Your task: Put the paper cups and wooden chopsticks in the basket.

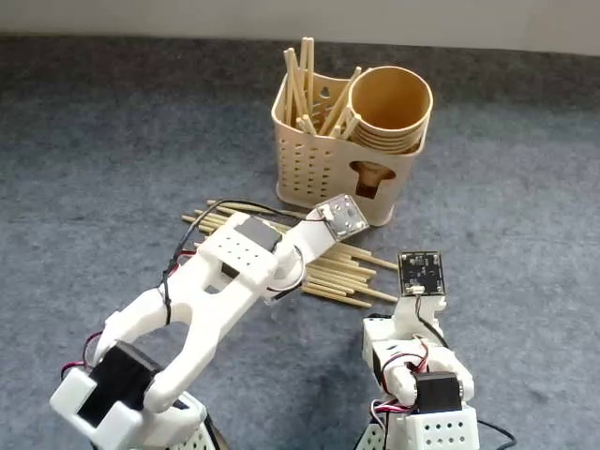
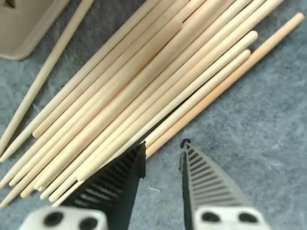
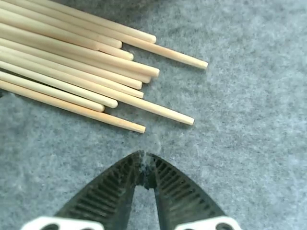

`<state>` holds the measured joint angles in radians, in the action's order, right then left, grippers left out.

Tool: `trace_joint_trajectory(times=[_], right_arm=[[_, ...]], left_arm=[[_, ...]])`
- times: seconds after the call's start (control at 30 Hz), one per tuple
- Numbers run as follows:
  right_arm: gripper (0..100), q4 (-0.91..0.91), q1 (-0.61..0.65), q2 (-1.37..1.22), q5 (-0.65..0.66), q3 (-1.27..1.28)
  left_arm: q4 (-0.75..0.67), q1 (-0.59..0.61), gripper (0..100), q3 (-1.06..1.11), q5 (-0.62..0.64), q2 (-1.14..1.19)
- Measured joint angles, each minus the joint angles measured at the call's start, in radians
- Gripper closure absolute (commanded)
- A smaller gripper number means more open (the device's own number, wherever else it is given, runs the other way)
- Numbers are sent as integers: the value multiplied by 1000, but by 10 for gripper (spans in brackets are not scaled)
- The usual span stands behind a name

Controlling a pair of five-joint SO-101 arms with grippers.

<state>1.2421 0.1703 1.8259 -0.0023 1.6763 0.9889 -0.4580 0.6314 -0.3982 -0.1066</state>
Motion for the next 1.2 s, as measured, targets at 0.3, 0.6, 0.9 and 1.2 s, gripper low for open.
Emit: trace_joint_trajectory(times=[0.3,0.6,0.9,1.2], right_arm=[[994,0,0,0,0,0],[994,0,0,0,0,0],[994,0,0,0,0,0],[994,0,0,0,0,0]], left_arm=[[32,3,870,-152,-75,247],[242,-3,925,-324,-149,376],[316,-80,927,-278,-178,391],[318,-81,879,-178,-176,269]])
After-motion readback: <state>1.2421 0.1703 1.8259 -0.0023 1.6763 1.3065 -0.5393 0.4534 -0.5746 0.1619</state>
